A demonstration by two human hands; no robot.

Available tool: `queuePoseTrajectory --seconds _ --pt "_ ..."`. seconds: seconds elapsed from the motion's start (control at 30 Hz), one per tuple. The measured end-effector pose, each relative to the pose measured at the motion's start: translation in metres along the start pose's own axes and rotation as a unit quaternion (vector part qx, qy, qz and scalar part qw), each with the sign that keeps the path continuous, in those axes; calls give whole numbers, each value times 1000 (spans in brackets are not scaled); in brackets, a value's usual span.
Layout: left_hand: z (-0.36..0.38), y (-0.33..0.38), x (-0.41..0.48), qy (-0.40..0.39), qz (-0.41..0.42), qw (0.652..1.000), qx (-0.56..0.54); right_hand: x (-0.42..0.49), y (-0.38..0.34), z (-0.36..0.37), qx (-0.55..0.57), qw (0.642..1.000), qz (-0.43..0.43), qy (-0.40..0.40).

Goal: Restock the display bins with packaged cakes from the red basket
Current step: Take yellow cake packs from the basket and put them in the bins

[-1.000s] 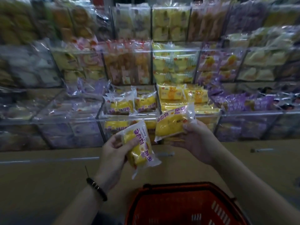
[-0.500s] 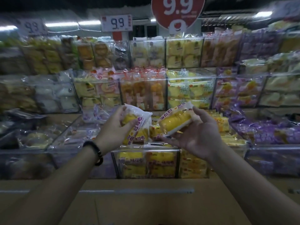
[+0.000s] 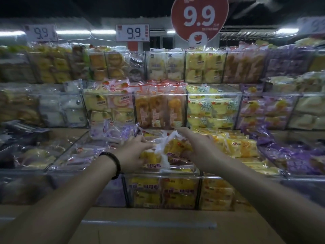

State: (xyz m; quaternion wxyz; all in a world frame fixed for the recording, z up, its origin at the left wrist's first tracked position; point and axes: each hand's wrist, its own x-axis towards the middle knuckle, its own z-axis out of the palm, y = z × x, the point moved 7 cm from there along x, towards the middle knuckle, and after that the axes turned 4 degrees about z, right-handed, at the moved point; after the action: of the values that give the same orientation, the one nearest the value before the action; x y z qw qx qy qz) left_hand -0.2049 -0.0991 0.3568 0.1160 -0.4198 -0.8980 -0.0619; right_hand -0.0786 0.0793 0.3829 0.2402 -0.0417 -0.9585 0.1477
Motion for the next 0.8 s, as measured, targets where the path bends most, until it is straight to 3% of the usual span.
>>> queuePoseTrajectory --seconds 0.1,0.23,0.37,0.47,0.53,0.67,0.8 --pt "1 -2 -2 11 0 1000 -4 12 -12 11 -131 990 -46 -41" --pt "-5 0 -9 86 -6 996 -33 27 -7 32 -242 965 -25 -99" --pt "7 8 -17 103 17 994 21 31 -1 62 -260 952 15 -159" --pt "7 8 -24 149 12 986 74 32 4 61 -145 969 46 -193" --pt "9 10 -27 172 25 981 87 31 2 47 -75 985 44 -149" --pt "15 15 -23 187 28 979 77 23 -8 35 -93 996 4 -6" --pt "21 20 -12 164 4 981 100 17 -8 43 -74 996 26 31"
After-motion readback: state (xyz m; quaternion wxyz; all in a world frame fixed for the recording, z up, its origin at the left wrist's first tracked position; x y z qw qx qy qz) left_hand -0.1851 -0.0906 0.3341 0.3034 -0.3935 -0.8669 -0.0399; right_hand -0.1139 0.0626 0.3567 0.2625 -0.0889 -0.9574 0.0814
